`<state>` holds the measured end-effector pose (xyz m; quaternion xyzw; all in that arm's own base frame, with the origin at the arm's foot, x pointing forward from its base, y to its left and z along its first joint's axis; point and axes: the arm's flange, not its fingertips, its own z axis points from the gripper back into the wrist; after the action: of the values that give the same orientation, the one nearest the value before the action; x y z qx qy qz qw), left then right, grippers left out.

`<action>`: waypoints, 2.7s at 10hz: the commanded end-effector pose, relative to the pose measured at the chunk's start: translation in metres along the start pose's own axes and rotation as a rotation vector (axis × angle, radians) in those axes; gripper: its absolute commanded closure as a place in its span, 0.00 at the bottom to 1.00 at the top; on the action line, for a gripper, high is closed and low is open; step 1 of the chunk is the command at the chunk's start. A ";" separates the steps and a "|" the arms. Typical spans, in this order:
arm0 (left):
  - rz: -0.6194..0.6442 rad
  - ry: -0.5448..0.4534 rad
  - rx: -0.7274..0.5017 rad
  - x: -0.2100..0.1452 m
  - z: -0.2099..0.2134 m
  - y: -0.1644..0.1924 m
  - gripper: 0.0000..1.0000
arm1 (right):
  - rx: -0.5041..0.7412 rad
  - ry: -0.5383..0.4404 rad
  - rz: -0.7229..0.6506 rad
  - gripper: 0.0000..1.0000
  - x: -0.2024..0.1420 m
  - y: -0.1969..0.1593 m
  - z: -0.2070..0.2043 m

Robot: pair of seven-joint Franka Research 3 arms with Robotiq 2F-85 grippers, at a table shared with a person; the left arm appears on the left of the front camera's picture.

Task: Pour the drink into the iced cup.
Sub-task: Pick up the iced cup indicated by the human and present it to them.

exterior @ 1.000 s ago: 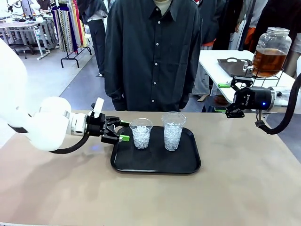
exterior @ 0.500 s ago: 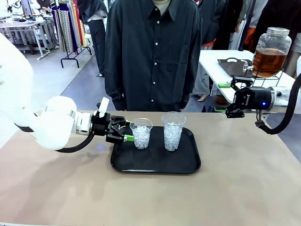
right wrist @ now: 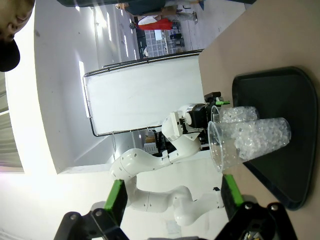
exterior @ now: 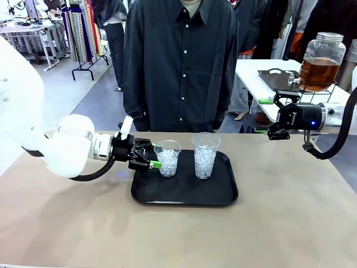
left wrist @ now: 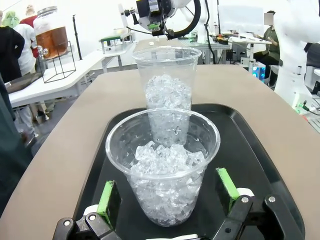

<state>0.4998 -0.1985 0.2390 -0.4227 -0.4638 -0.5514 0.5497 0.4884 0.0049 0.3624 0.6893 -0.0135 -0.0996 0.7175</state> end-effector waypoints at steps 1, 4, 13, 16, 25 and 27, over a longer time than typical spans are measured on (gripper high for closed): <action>0.027 0.012 -0.027 0.002 -0.007 0.006 0.00 | -0.001 -0.003 0.003 0.00 0.000 0.002 0.000; 0.068 0.021 -0.039 0.004 -0.018 0.005 0.00 | -0.001 -0.003 0.003 0.00 0.000 0.002 0.000; 0.081 0.016 -0.045 0.003 -0.043 0.007 0.00 | -0.001 -0.003 0.003 0.00 0.000 0.002 0.000; 0.070 -0.015 -0.026 0.005 -0.039 0.005 0.20 | -0.001 -0.003 0.003 0.00 0.000 0.002 0.000; 0.092 -0.019 0.016 0.098 -0.028 0.042 0.20 | -0.001 -0.003 0.003 0.00 0.000 0.002 0.000; 0.095 0.021 0.011 0.140 -0.021 0.058 0.20 | -0.001 -0.003 0.003 0.00 0.000 0.002 0.000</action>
<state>0.5476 -0.2428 0.3597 -0.4351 -0.4583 -0.5201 0.5746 0.4884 0.0049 0.3623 0.6893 -0.0135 -0.0997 0.7175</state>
